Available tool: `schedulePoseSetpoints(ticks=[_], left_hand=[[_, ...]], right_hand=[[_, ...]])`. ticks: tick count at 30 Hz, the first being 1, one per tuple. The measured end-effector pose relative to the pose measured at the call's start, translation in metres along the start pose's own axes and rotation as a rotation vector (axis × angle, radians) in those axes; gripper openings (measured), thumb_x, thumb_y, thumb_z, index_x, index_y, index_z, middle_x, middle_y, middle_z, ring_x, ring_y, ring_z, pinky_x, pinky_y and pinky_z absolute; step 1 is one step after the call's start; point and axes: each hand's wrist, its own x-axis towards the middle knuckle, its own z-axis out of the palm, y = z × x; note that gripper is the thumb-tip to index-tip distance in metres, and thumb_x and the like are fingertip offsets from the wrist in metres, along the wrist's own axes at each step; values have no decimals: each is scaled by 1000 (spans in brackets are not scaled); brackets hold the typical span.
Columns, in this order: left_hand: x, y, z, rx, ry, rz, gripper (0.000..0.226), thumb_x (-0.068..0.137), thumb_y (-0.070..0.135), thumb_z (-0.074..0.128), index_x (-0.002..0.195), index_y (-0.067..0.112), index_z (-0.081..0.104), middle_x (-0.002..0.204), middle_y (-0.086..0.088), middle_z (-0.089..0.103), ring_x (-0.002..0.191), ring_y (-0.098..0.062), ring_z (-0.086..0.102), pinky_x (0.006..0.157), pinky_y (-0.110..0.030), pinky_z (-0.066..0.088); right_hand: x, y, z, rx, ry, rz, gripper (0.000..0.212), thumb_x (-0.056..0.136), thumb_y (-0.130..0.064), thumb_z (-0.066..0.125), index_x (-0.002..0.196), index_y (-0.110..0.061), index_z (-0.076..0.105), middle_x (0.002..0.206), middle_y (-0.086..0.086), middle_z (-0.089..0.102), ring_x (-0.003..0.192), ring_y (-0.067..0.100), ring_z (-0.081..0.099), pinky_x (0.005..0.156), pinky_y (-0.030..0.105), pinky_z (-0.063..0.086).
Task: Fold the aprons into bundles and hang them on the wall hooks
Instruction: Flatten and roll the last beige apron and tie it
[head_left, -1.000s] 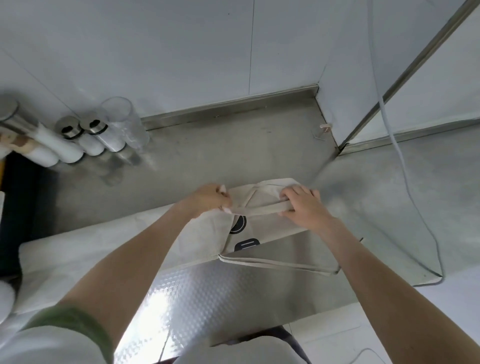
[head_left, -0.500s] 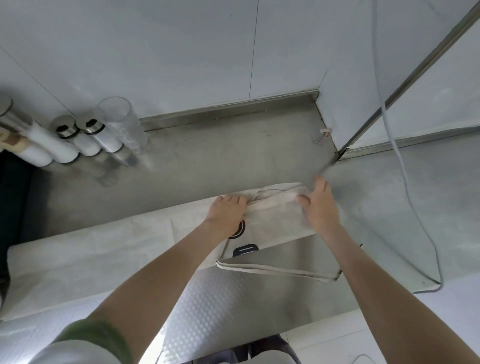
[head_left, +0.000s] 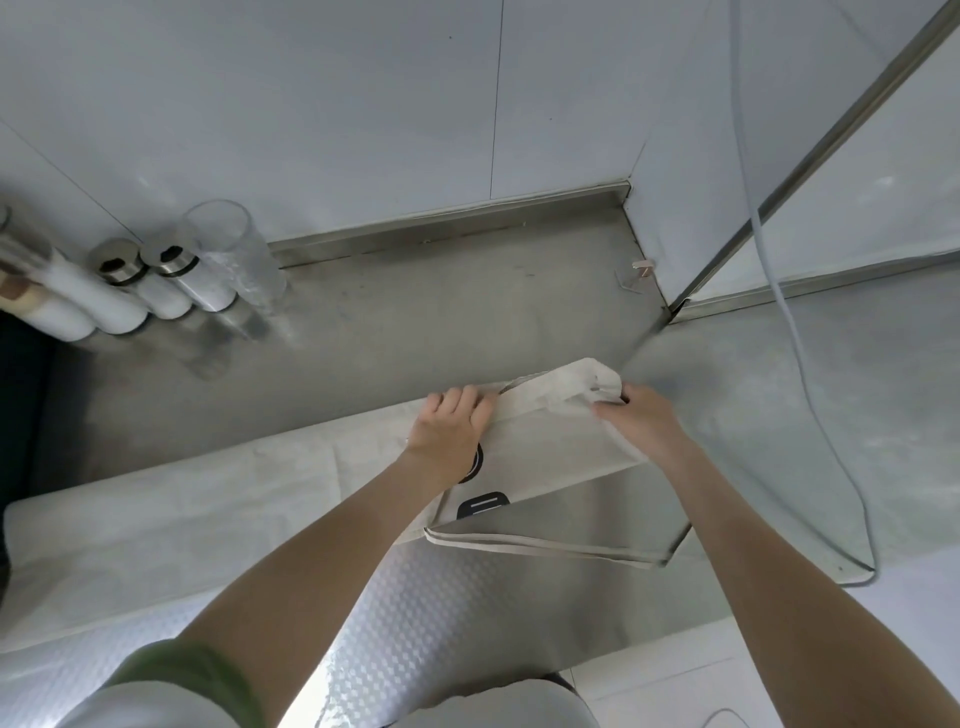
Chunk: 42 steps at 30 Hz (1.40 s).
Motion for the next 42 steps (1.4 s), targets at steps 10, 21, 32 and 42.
schedulePoseSetpoints(ticks=[10,21,32,42], left_hand=[[12,2,-29,-1137,-150,-172,50,100,45,30,127,13,59,133,-8,56,126,-26,47,106,-33,34],[22,8,-39,-1188,-173,-475,35,91,20,56,60,18,41,60,2,42,63,-18,44,50,-24,30],[22,3,-23,-1717,-313,-723,12,93,19,54,84,13,61,88,-13,61,75,-24,58,68,-30,47],[17,1,-15,-1575,-218,-699,16,101,25,45,103,11,53,84,-5,53,66,-15,50,50,-23,39]], right_hand=[[-25,-39,-6,8,-283,-185,22,89,-23,61,72,-18,48,66,-5,47,62,10,43,54,23,28],[-52,-31,39,29,-548,-390,63,80,-50,68,135,-28,46,134,-7,43,122,8,39,100,25,33],[-67,23,93,-521,29,-771,66,82,-22,43,146,-24,32,150,1,40,139,17,27,108,28,25],[-65,30,110,-649,90,-883,74,82,1,31,152,-14,17,143,0,50,142,12,25,106,20,34]])
